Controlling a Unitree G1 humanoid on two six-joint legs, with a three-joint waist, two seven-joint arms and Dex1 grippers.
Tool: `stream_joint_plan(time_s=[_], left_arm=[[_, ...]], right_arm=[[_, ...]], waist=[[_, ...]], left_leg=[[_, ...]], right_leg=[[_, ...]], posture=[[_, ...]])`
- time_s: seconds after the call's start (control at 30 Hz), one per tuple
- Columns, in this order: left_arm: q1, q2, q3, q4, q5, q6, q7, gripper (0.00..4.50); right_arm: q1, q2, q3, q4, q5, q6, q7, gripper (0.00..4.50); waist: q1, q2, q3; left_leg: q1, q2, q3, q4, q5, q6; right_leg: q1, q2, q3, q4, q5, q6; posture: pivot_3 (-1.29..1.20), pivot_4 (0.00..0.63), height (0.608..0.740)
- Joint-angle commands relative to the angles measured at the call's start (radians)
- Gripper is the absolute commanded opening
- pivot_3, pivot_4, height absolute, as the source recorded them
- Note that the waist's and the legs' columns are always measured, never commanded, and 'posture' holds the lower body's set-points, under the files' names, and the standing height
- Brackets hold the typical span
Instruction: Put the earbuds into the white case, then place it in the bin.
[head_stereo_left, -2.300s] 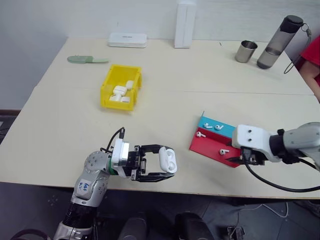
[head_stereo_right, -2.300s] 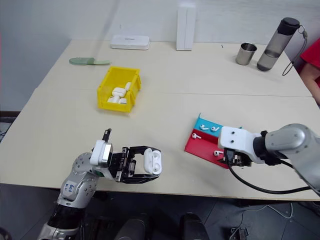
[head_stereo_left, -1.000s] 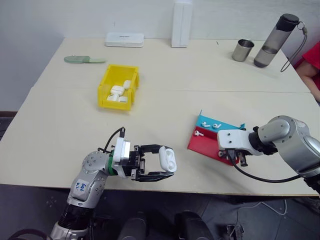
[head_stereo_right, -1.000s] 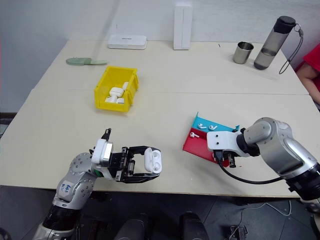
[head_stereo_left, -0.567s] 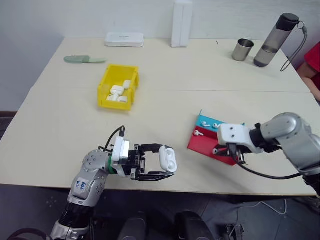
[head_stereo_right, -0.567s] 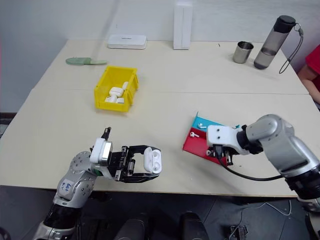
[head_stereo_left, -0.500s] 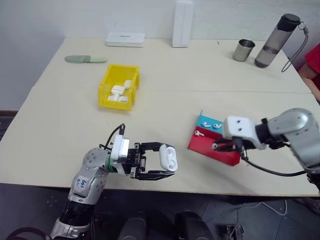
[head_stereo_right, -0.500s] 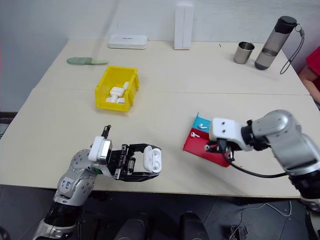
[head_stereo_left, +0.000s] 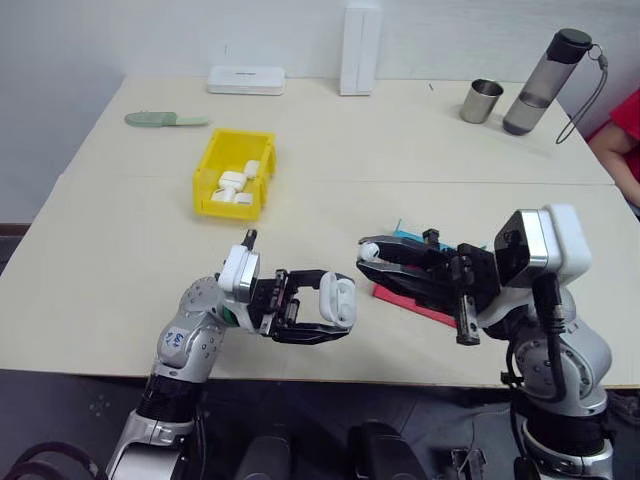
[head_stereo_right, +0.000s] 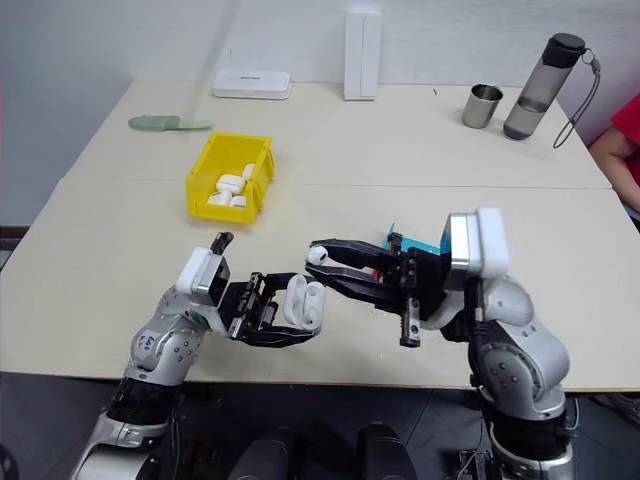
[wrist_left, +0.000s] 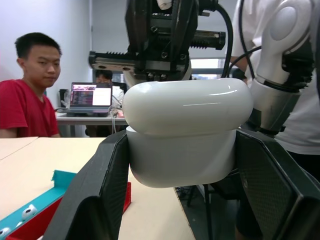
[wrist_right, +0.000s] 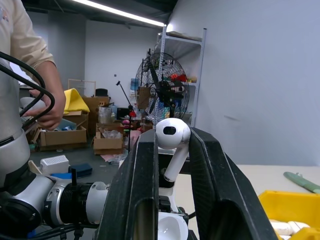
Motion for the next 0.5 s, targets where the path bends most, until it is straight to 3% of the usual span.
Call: stream_joint_plan(time_s=[0.03,0.5], left_arm=[[-0.016,-0.003,0.011,0.002,-0.017,-0.005,-0.022,2.81],[-0.012,0.010,0.030,-0.021,-0.025,0.014,-0.027,2.81]], right_arm=[[0.022,0.017,0.051,0.023,-0.041,-0.080,0.029,0.50],[0.040,0.012,0.139,0.146,-0.138,-0.233,0.114,0.50]], waist=[[-0.001,0.000,0.000],[-0.002,0.000,0.000]], left_leg=[[0.000,0.000,0.000,0.000,0.000,0.000],[0.000,0.000,0.000,-0.001,0.000,0.000]], right_leg=[[0.000,0.000,0.000,0.000,0.000,0.000],[0.000,0.000,0.000,0.000,0.000,0.000]], posture=[[0.00,0.150,0.740],[0.00,0.150,0.740]])
